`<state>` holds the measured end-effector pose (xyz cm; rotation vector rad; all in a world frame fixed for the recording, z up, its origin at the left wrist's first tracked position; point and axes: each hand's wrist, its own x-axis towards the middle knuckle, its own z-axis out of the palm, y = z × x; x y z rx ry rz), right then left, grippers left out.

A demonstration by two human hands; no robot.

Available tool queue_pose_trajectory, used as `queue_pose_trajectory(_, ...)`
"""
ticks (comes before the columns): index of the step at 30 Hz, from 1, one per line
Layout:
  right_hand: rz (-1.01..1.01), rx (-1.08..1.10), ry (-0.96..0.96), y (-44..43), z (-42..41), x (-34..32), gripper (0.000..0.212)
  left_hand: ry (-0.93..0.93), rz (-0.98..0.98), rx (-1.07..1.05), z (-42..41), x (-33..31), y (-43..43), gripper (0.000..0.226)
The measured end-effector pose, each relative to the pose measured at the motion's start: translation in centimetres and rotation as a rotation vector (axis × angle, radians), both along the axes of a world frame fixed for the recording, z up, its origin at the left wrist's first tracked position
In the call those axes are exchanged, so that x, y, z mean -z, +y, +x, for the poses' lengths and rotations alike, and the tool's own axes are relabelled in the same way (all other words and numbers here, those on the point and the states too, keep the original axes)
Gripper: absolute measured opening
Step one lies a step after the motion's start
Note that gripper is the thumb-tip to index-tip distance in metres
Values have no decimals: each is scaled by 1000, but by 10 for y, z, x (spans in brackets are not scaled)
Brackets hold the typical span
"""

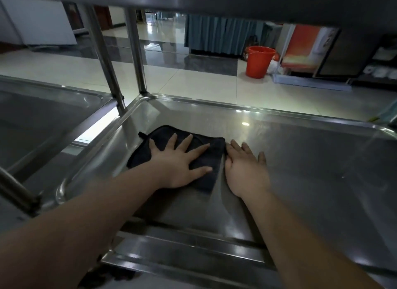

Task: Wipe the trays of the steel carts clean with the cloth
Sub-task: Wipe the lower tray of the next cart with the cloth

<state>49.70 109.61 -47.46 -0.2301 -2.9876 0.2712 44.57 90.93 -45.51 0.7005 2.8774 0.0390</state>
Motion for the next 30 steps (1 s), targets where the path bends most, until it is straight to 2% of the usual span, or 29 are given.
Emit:
queue_pose_trajectory(6,-3,12,-43,-1,-2,-3,50,68,27,-29,96,10,-65,72)
queue_pose_trajectory(11,1,21,-88,-4,-1,-12,49,73,44,-85,98,7,-59,72)
queue_pose_trajectory(14,81,40,-142,-17,-9,-21,50,105,81,-105,100,10,-59,72)
queue_pose_trajectory(16,18,-45,-79,-43,-13,-27,54,92,100,-130,100,11,-61,73)
queue_pose_trajectory(18,-91,-170,11,-67,-12,-27,57,47,107,-162,92,9,-66,73)
queue_pose_trajectory(20,-155,-212,-1,-78,-10,-23,54,12,107,-183,74,5,-78,74)
queue_pose_trajectory(26,23,-228,-114,-85,-9,-10,57,56,95,-177,6,4,-105,80)
queue_pose_trajectory(30,77,-204,-94,-87,-9,-7,59,73,60,-157,-40,4,-89,84)
